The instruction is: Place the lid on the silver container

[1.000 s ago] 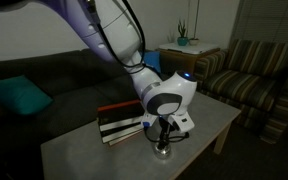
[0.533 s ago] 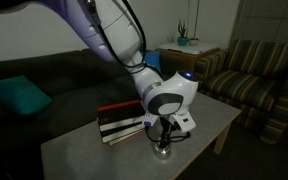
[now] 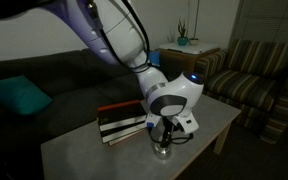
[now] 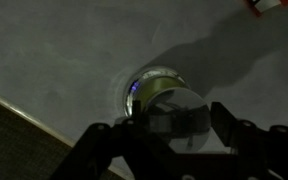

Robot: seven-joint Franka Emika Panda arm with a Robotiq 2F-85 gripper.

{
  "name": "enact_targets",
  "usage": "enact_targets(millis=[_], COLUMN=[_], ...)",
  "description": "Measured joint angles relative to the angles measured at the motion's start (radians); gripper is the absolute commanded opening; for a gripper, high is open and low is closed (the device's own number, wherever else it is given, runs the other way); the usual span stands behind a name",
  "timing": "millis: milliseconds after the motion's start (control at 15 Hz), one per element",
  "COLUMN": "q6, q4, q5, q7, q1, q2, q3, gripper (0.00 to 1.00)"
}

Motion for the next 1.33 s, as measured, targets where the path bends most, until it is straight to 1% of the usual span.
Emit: enact_targets(millis=[400, 1000, 1333], q6=[-0.050, -0.051, -0.051], q4=[0.000, 0.000, -0.001], q5=[0.002, 0.023, 0.032], q7=[-0.001, 0.000, 0.038], q1=[0.008, 0.004, 0.003], q2=[0.000, 0.000, 0.000], q3=[0.001, 0.001, -0.007], gripper=[0.44, 0.44, 0.44])
